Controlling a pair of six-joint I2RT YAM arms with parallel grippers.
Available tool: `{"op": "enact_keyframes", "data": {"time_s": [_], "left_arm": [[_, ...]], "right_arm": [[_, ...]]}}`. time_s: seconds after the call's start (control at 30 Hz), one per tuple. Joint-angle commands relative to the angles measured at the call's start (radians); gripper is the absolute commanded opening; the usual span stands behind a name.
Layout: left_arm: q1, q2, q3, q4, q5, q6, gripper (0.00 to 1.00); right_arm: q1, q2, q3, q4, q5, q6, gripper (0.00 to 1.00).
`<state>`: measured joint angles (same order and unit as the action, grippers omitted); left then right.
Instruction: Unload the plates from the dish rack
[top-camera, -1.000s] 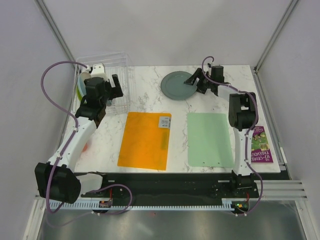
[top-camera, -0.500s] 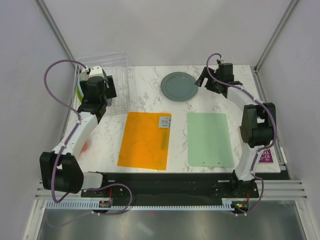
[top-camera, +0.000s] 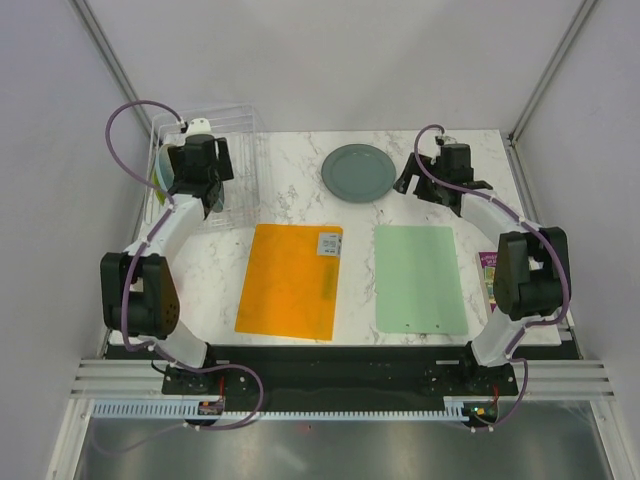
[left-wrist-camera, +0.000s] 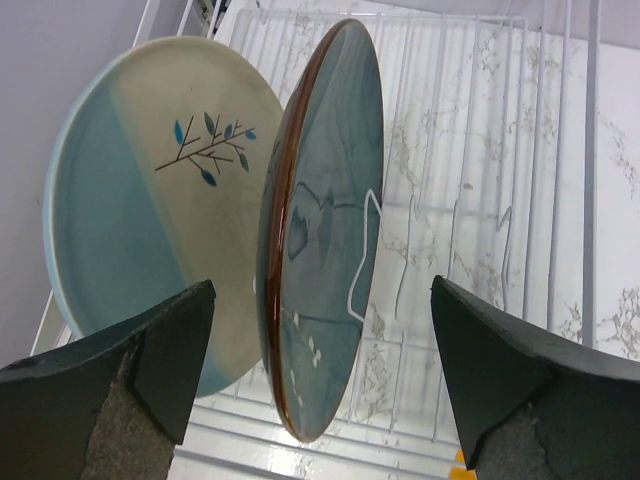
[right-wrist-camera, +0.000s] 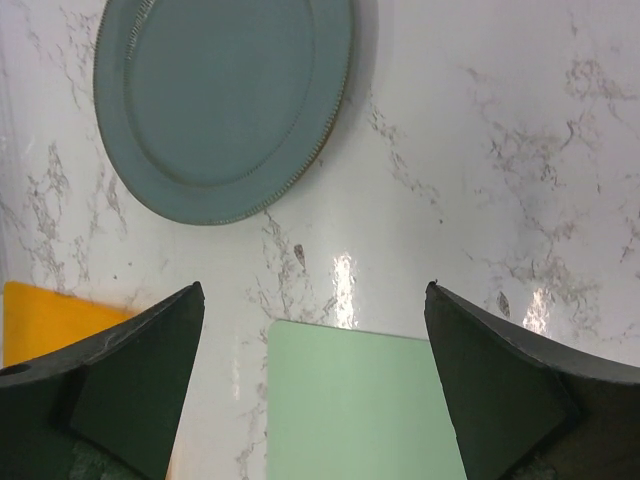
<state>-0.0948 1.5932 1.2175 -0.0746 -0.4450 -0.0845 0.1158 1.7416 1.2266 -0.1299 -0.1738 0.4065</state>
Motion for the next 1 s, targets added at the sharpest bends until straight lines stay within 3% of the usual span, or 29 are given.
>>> {"op": "enact_keyframes", "data": {"time_s": [0.0,0.13,0.2,0.23,0.27,0.3,0.47,0.77,0.97], "left_arm": [[0.003,0.053,0.065,0.081,-0.064,0.045,0.86],[0.003,0.105,0.068,0.130,-0.107,0.068,0.75],[0.003,0.126,0.080,0.124,-0.124,0.075,0.61],[0.003,0.134,0.079,0.122,-0.130,0.074,0.48],[0.003,0.134,0.076,0.125,-0.138,0.071,0.12],[0.003,0.131,0.068,0.128,-0.147,0.068,0.04],[-0.006,0.106,0.065,0.153,-0.156,0.083,0.02],[-0.083,0.070,0.137,0.291,-0.389,0.397,0.02],[-0.128,-0.021,0.181,0.314,-0.402,0.470,0.02]], "right_arm": [[0.002,-0.047,-0.033,0.016,-0.004,-0.023,0.98],[0.002,-0.059,-0.062,0.016,-0.004,-0.025,0.98],[0.002,-0.070,-0.070,0.015,-0.004,-0.026,0.98],[0.002,-0.074,-0.079,0.015,-0.003,-0.026,0.98],[0.002,-0.076,-0.084,0.015,-0.001,-0.025,0.98],[0.002,-0.082,-0.087,0.015,0.002,-0.026,0.98],[0.004,-0.086,-0.114,0.018,0.005,-0.023,0.98],[0.027,-0.128,-0.130,0.012,0.020,-0.023,0.98],[0.054,-0.169,-0.114,-0.004,0.019,-0.034,0.98]]}}
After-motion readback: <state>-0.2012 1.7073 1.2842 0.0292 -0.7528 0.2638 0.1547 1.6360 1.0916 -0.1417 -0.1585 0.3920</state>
